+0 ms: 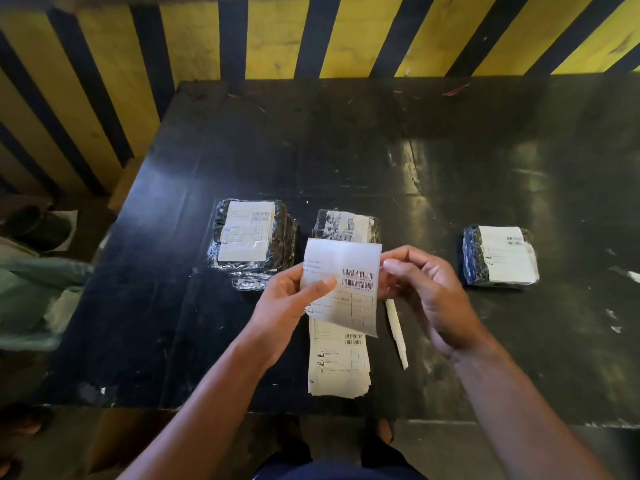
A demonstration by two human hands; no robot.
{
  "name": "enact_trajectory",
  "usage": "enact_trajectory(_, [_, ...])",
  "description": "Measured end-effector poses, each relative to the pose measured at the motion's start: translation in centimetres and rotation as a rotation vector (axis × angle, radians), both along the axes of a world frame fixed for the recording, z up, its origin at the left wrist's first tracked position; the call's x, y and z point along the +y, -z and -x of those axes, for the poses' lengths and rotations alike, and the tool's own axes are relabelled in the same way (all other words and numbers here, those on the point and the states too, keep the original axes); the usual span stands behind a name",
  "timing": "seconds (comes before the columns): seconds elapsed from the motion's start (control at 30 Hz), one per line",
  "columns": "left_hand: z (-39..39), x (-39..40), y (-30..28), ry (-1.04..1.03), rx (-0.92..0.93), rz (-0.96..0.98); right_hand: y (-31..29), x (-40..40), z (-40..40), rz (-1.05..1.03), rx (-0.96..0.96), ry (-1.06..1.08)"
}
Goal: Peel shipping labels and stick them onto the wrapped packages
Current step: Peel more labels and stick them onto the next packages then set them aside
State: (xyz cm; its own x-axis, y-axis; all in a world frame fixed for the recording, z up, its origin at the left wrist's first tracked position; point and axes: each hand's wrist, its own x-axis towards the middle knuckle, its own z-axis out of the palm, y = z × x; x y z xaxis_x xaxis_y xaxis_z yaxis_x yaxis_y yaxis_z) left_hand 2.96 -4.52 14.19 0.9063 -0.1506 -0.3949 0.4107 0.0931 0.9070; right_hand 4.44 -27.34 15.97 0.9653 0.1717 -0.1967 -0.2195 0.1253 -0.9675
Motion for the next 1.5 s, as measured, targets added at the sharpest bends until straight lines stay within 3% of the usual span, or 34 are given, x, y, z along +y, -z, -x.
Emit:
enact_trajectory(0.67, [0.0, 0.6, -1.0, 0.013, -0.033, 0.039, -2.7, -0.1, -1.4, 0.038, -0.037, -0.049])
enact_trajectory(1.2, [-0.1, 0.3, -1.1, 0.033, 0.020, 0.090, -2.2, 0.3, -1.4, -0.080, 0.017, -0.078])
enact_trajectory(1.27, [0.0, -0.2, -1.1, 0.005, -0.028, -0.038, -2.0, 0.5, -1.3, -0.121, 0.048, -0.070])
enact_trajectory(1.37, [0.3, -1.2, -1.1, -0.215, -0.222, -0.452, -1.8, 1.0, -1.1, -0.165, 0.061, -0.035])
enact_trajectory(1.43, [0.4, -1.9, -1.8, -0.261, -0.359, -0.440, -1.8, 1.4, -1.0, -0.158, 0.029, -0.019])
enact_trajectory(1.5, [0.4, -2.7, -2.7, -0.165, -0.408, -0.327, -1.7, 1.8, -1.0, -0.120, -0.008, -0.011])
